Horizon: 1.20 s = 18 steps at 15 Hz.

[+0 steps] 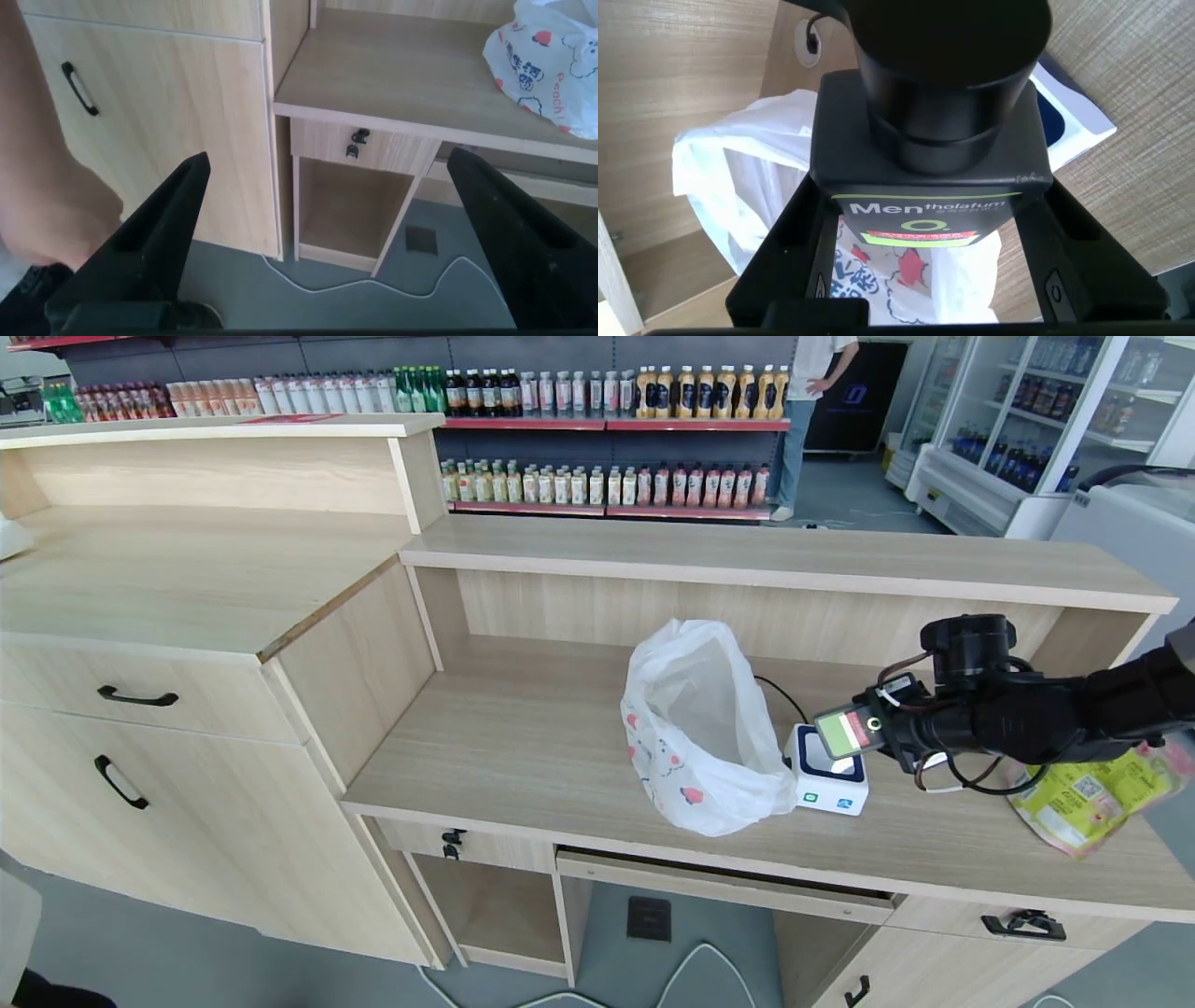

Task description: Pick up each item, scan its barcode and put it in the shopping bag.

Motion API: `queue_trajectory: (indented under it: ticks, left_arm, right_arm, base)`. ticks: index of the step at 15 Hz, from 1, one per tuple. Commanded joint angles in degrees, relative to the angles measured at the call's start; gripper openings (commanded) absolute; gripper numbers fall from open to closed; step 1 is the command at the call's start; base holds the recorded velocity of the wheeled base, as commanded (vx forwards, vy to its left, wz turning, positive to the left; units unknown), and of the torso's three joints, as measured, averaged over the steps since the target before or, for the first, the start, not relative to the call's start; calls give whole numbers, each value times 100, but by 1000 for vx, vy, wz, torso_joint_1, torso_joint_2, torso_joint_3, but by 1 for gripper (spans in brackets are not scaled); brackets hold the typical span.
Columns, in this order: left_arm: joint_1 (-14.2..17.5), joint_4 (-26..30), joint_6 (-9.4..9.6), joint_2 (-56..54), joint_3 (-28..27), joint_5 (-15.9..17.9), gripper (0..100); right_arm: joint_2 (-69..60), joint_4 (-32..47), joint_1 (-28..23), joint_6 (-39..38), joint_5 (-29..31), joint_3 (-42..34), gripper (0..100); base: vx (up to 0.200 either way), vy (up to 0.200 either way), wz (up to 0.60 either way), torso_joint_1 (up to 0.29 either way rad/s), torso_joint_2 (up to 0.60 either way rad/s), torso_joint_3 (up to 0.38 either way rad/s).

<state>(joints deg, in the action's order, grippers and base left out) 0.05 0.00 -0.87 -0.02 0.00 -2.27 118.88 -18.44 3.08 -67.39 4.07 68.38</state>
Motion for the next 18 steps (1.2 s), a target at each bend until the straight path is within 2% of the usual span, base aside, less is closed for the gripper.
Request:
queue_trajectory:
  ticks: [1, 3, 4, 5, 7, 8, 9, 11, 15, 18]
  left_arm:
    - [4, 0, -1, 2, 0, -2, 100]
    - [4, 0, -1, 2, 0, -2, 100]
    - [4, 0, -1, 2, 0, -2, 100]
    - [4, 0, -1, 2, 0, -2, 100]
    - [13, 0, -1, 2, 0, -2, 100]
    - [4, 0, -1, 2, 0, -2, 100]
    - [4, 0, -1, 2, 0, -2, 100]
    - [4, 0, -1, 2, 0, -2, 100]
    - [4, 0, -1, 2, 0, -2, 100]
    - [4, 0, -1, 2, 0, -2, 100]
  right_arm:
    - [-331, 8, 43, 165, 85, -88, 0]
    - [-1166, -142, 237, 1738, 234, -650, 0]
    - [-1552, -370, 316, 2933, 261, -1019, 0]
    - [-1807, -740, 324, 4102, 401, -1345, 0]
    - [-1957, -1627, 263, 5746, 586, -1828, 0]
    - [-1965, -1882, 245, 6326, 586, -1960, 0]
    - [-1965, -2023, 245, 6704, 586, -1995, 0]
    - [-1895, -2322, 289, 6950, 586, -1969, 0]
    - [-1526, -2893, 368, 6967, 656, -1889, 0]
    - [-858, -3262, 351, 6932, 648, -1476, 0]
  base:
    - [0, 0, 0, 0, 0, 0]
    - [0, 0, 0, 0, 0, 0]
    - [0, 0, 0, 0, 0, 0]
    - [0, 0, 0, 0, 0, 0]
    - [0, 0, 0, 0, 0, 0]
    - [0, 0, 0, 0, 0, 0]
    - [0, 0, 0, 0, 0, 0]
    - [0, 0, 0, 0, 0, 0]
    - [0, 0, 600, 0, 5, 2]
    - [0, 0, 0, 0, 0, 0]
